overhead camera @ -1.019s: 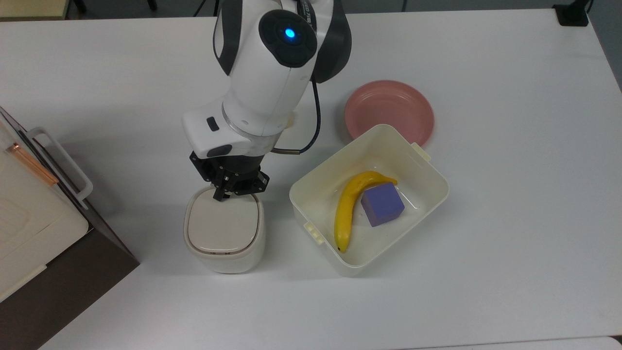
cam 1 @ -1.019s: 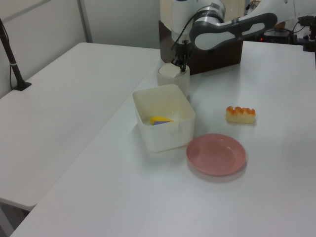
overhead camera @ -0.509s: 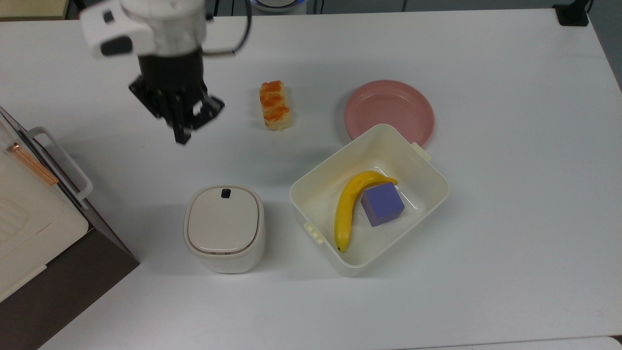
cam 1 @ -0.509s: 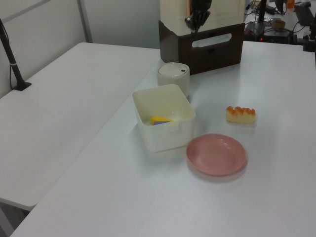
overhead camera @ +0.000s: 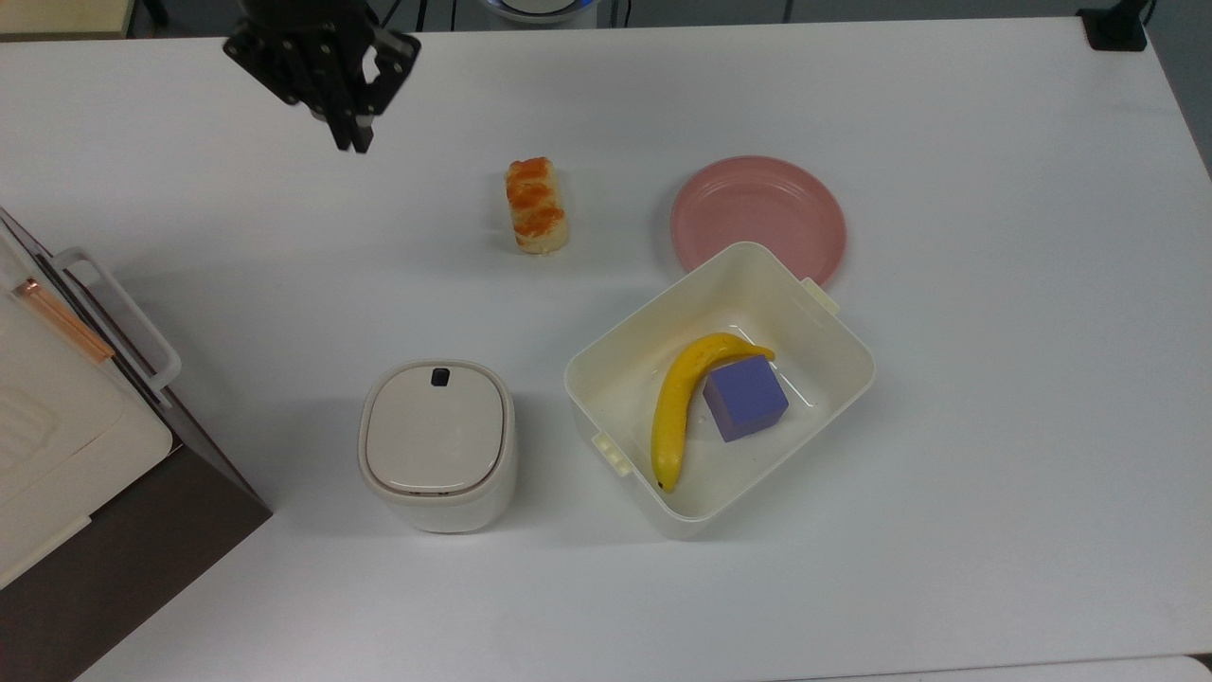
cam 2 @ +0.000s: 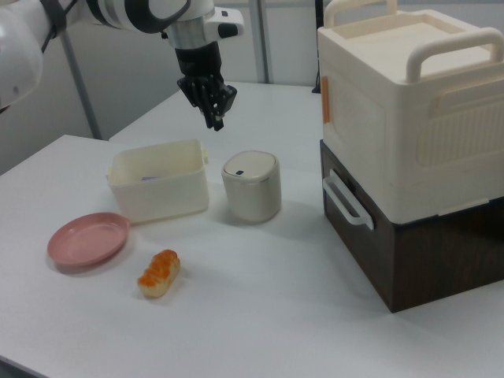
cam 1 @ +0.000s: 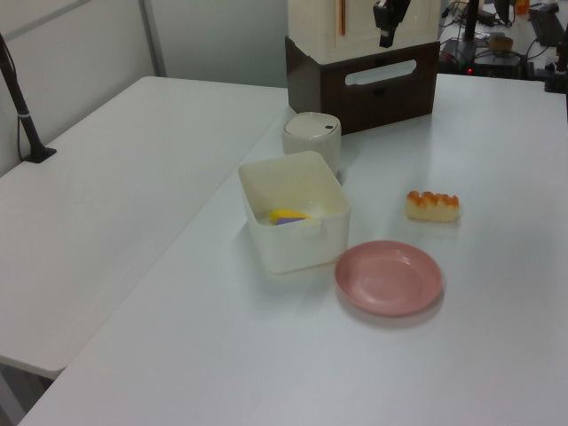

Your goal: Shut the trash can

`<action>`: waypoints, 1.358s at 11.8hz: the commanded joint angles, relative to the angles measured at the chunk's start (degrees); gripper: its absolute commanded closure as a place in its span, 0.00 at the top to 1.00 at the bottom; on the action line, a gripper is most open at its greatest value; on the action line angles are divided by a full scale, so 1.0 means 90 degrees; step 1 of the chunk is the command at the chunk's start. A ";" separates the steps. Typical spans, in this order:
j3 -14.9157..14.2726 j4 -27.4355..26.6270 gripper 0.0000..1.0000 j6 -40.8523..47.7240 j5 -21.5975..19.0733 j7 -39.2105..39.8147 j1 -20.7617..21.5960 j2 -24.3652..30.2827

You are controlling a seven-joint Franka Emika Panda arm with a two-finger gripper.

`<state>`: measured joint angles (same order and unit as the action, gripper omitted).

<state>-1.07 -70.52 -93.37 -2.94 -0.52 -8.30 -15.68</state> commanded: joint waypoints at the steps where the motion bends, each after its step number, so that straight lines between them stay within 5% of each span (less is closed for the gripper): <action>1: -0.0155 -0.0622 1.00 0.0014 -0.0211 0.0340 -0.0005 0.0502; 5: -0.0155 -0.1440 1.00 -0.0006 -0.0064 0.1011 0.0063 0.1154; 9: -0.0253 -0.1403 1.00 0.0033 -0.0142 0.0966 0.0161 0.1224; 12: -0.0223 -0.1471 1.00 0.0033 -0.0074 0.0069 0.0424 0.1224; 16: -0.0223 -0.1520 1.00 0.0043 -0.0064 0.0330 0.0434 0.1224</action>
<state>-1.88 -81.64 -93.27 -3.49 1.57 -5.51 -6.69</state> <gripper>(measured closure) 0.000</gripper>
